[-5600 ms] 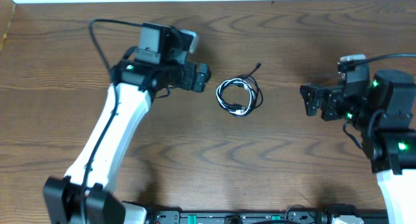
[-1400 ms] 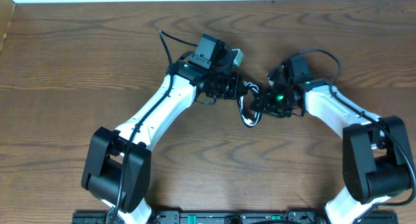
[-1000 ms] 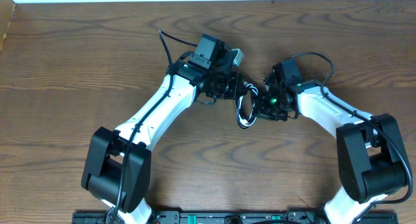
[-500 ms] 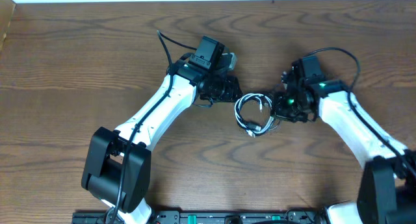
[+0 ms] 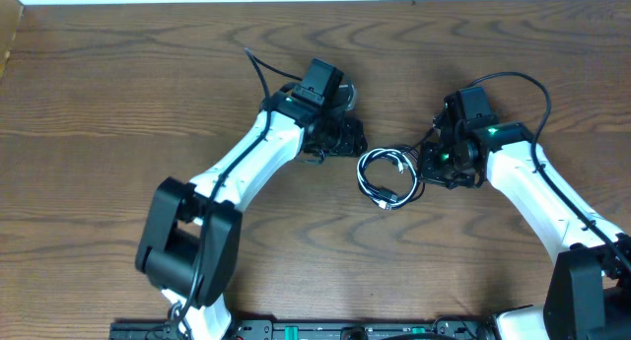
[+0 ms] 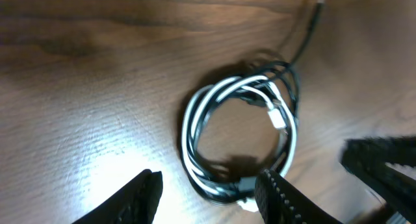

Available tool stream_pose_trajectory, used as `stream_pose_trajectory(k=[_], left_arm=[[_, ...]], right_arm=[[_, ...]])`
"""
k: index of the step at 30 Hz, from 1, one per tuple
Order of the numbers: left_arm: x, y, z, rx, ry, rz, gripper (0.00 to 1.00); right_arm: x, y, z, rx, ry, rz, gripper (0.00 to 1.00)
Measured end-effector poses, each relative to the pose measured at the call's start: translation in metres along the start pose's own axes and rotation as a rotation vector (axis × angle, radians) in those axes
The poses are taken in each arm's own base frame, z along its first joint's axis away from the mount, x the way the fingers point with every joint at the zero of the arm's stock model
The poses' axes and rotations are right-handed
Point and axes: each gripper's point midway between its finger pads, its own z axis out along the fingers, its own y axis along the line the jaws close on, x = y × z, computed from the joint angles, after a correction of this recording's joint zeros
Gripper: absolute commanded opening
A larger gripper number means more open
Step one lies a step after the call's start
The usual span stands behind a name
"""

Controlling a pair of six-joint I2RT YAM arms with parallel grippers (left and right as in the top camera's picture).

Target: Untangle cables

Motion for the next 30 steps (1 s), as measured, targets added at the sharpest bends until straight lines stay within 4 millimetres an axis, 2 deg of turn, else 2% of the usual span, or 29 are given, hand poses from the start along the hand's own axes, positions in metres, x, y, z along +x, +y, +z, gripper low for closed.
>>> stream_pose_trajectory(k=[2,5,12,14,17,19,20,21,30], left_arm=[[0.002,0.006,0.011,-0.008,0.018,-0.037,0.44],[0.006,0.014,0.028,-0.023,0.047,-0.090,0.39],[0.029,0.021,0.066,-0.085,0.122,-0.161,0.36],[0.030,0.019,0.068,-0.102,0.112,-0.165,0.35],[0.031,0.017,0.070,-0.127,0.101,-0.178,0.30],[0.031,0.017,0.072,-0.144,0.093,-0.187,0.22],[0.031,0.016,0.072,-0.151,0.088,-0.192,0.10],[0.031,0.016,0.073,-0.162,0.082,-0.196,0.07],[0.029,0.013,0.072,-0.184,0.061,-0.164,0.07]], right_arm=[[0.000,-0.001,0.000,0.008,-0.003,-0.003,0.25],[-0.001,-0.003,0.000,0.020,-0.008,-0.007,0.29],[-0.002,-0.005,0.000,0.029,-0.012,-0.007,0.34],[-0.002,-0.005,0.000,0.031,-0.013,-0.008,0.34],[-0.002,-0.006,0.000,0.033,-0.013,-0.008,0.36],[-0.003,-0.007,0.000,0.039,-0.017,-0.007,0.36],[-0.003,-0.007,0.000,0.042,-0.018,-0.008,0.36],[-0.003,-0.007,0.000,0.043,-0.018,-0.008,0.36],[-0.009,-0.003,0.000,0.021,-0.041,-0.017,0.36]])
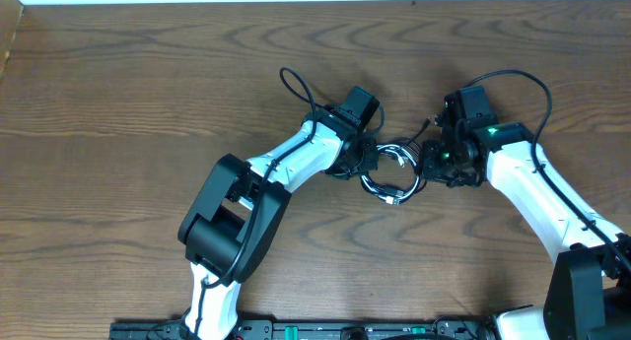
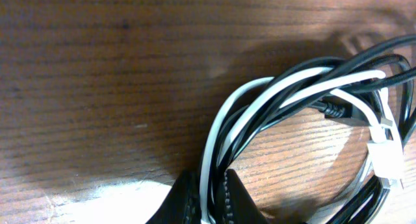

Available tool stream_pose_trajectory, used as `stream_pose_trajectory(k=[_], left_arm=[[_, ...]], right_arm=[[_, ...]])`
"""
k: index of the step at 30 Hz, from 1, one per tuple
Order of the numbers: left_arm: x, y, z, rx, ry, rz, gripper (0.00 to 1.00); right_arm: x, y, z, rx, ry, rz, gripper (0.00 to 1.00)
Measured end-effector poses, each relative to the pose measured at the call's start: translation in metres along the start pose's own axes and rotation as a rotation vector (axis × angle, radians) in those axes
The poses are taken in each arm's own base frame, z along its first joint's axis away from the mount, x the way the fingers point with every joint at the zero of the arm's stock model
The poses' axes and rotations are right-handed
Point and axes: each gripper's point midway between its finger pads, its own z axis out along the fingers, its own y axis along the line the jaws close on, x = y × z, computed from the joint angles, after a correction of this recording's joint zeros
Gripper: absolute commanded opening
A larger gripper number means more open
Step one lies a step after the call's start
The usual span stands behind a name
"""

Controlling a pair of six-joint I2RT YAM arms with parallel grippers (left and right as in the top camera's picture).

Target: Untangle cables

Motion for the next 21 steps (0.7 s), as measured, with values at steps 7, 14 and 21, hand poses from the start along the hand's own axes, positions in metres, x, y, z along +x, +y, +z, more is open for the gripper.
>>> stream_pose_trajectory(k=[7,14,21], left_arm=[[-0.012,-0.024,-0.058,0.064,-0.119,0.147,0.07],[-0.011,-0.055,-0.157,0.174,-0.298,0.248,0.07],[0.002,-0.042,-0.146,0.124,-0.225,0.277,0.07]], right_arm=[[-0.019,0.042,-0.006,-0.224,-0.061,-0.072,0.37],[-0.028,0.079,-0.022,-0.457,-0.079,-0.120,0.37],[-0.032,0.085,-0.038,-0.597,-0.059,-0.101,0.37]])
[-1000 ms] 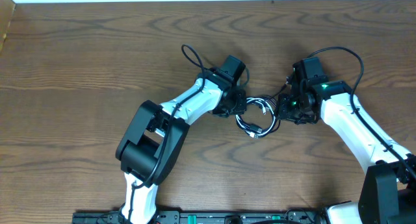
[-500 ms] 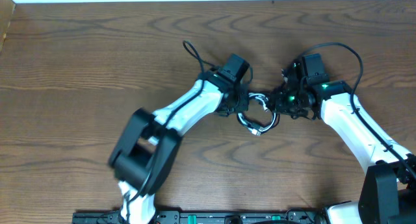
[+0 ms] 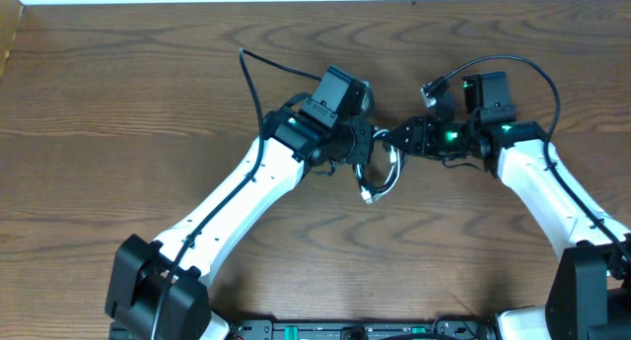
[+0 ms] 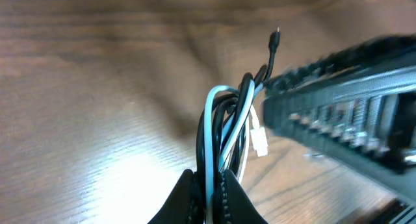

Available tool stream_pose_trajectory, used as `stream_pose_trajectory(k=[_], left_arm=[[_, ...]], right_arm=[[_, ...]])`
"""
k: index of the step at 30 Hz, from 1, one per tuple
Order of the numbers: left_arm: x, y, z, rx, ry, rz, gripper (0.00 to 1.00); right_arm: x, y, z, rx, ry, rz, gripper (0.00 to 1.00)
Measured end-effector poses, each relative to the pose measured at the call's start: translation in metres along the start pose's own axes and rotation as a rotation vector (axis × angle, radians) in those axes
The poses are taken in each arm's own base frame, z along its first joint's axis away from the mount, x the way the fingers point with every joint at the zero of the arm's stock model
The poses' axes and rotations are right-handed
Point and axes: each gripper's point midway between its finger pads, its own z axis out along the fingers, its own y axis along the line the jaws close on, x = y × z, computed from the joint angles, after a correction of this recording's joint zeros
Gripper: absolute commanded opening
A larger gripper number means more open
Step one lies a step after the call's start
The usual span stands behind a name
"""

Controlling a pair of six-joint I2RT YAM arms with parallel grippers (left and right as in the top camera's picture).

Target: Untangle cables

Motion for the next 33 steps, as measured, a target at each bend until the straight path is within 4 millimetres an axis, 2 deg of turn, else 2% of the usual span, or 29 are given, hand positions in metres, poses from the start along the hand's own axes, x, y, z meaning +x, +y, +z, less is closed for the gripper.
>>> stream_pose_trajectory(k=[6,13,20,27,33], left_arm=[[0.001,0.000,0.001,0.002,0.004,0.018,0.07],[0.002,0.001,0.004,-0.002,0.013,0.025,0.07],[0.003,0.005,0.015,-0.009,0.029,0.014,0.07],[0.000,0.003,0.015,-0.004,0.017,-0.001,0.08],[-0.002,0.004,0.017,-0.006,0.012,-0.002,0.07]], right_arm=[[0.002,0.009,-0.003,-0.062,0.018,0.035,0.36],[0.000,0.008,-0.001,-0.051,0.011,0.134,0.36],[0.007,0.014,0.013,-0.006,0.020,0.198,0.36],[0.013,0.014,0.024,0.061,0.013,0.242,0.32],[0.014,0.011,0.029,0.104,-0.005,0.261,0.32]])
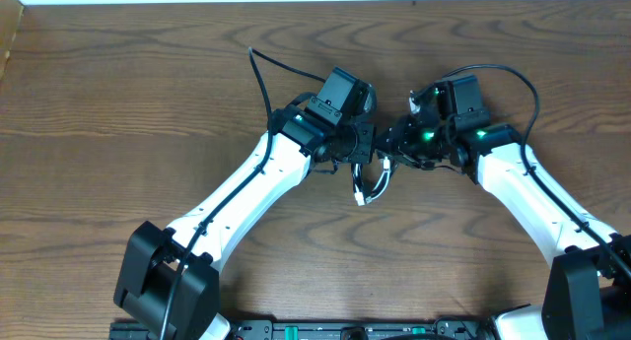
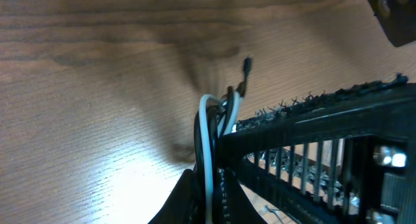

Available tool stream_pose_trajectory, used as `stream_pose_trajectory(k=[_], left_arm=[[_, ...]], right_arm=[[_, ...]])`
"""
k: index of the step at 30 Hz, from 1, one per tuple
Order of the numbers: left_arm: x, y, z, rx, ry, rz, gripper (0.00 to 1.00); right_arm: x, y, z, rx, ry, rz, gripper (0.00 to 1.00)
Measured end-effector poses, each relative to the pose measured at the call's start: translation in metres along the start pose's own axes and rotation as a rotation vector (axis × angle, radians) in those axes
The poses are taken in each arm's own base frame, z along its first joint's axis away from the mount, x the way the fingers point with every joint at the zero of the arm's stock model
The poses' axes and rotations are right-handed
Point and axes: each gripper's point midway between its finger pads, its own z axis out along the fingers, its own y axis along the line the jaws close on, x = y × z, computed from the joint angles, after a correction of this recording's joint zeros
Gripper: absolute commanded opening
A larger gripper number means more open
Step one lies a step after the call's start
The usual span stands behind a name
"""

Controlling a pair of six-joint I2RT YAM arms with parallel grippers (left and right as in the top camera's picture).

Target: Untangle cables

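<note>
A coil of white and black cables [image 1: 371, 184] hangs edge-on above the wooden table. My left gripper [image 1: 362, 151] is shut on its upper part. In the left wrist view the strands [image 2: 209, 130] run up from between my fingers [image 2: 188, 195], and a black plug end [image 2: 247, 65] sticks out on top. My right gripper [image 1: 393, 143] presses in from the right against the same bundle. One of its ridged fingers [image 2: 312, 130] crosses the left wrist view right beside the strands. Whether it grips any strand is hidden.
The brown wooden table [image 1: 118, 103] spreads out on all sides. Its far edge meets a white wall at the top. A thin black wire [image 1: 262, 79] loops off my left arm, and another [image 1: 513, 79] arcs over my right wrist.
My right gripper has moved left, closer to my left gripper, and its finger now lies right against the bundle. The left gripper still holds the coil in about the same place.
At first the coil lay flat on the table between both grippers, with my left gripper open above it. Then my left gripper was shut on the coil's left side. Later the coil hung edge-on, lifted, with my right gripper nearby, and now alongside it.
</note>
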Motion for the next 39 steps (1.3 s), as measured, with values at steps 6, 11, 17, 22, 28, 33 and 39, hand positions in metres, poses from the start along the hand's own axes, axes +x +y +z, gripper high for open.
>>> stream_pose_trajectory(k=[6,11,17,22,28,33,39], left_arm=[[-0.001,0.001,0.000,-0.001,-0.004,-0.003,0.08],[-0.001,0.001,0.000,-0.001,-0.005,-0.003,0.07],[-0.005,-0.002,0.000,0.010,-0.019,0.002,0.08],[-0.006,-0.002,0.000,0.013,-0.023,0.003,0.08],[-0.008,-0.001,-0.001,0.028,-0.025,-0.005,0.07],[-0.018,-0.004,-0.007,0.130,-0.030,-0.007,0.07],[-0.022,-0.018,-0.019,0.312,-0.008,0.031,0.07]], right_arm=[[-0.009,-0.004,0.010,0.013,-0.027,0.015,0.32],[-0.004,-0.014,0.027,0.043,0.002,0.037,0.30],[0.003,-0.021,0.038,0.058,0.040,0.055,0.26],[0.004,-0.020,0.038,0.047,0.049,0.042,0.24],[0.003,-0.020,0.031,-0.001,0.081,-0.017,0.24],[0.008,-0.022,0.024,-0.036,0.131,-0.059,0.26],[0.005,-0.018,0.013,-0.122,0.146,-0.153,0.31]])
